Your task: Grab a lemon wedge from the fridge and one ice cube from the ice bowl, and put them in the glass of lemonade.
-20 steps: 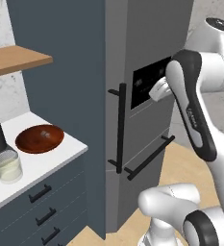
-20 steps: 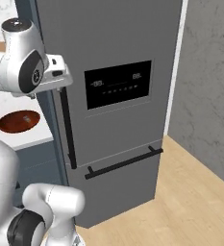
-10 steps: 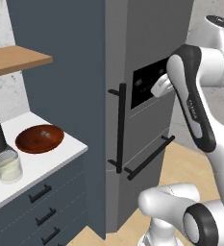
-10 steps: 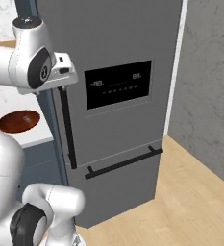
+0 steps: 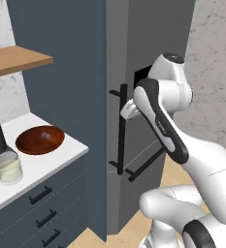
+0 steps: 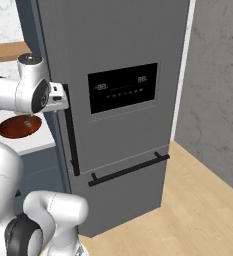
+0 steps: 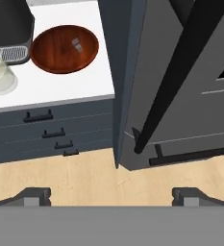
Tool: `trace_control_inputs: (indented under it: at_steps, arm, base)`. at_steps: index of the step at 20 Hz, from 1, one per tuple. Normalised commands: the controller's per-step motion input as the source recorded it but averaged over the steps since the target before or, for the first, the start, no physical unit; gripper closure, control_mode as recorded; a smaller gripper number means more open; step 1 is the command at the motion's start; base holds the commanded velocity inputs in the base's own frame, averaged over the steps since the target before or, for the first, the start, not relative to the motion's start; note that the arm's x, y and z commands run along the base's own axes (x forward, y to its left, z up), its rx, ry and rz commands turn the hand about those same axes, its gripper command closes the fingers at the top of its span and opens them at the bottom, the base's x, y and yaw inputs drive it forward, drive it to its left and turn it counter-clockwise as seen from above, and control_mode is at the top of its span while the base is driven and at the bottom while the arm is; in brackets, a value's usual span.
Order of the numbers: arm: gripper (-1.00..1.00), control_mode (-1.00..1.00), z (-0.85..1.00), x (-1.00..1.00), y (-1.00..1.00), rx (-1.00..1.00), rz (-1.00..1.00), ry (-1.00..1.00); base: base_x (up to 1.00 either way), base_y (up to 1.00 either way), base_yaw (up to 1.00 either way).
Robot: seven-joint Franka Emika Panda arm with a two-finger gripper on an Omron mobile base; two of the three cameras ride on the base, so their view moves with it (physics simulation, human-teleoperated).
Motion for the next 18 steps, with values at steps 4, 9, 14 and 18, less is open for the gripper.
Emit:
trace_control_inputs:
  at_steps: [4, 9, 14, 18]
  arm:
    - [-1.0, -1.0, -0.46, 0.22, 0.05, 0.02, 0.0, 0.0]
    - [-1.0, -1.0, -0.01, 0.38, -0.57, 0.0, 0.02, -0.01]
    - [-1.0, -1.0, 0.0, 0.75, -0.47, 0.0, 0.06, 0.0]
    - [-1.0, -1.0, -0.21, 0.43, 0.04, 0.03, 0.03, -0.04]
  base:
    - [0.0, 0.0, 0.0]
    - [0.0, 0.0, 0.0]
    - [0.0, 0.0, 0.0]
    - [0.0, 0.0, 0.0]
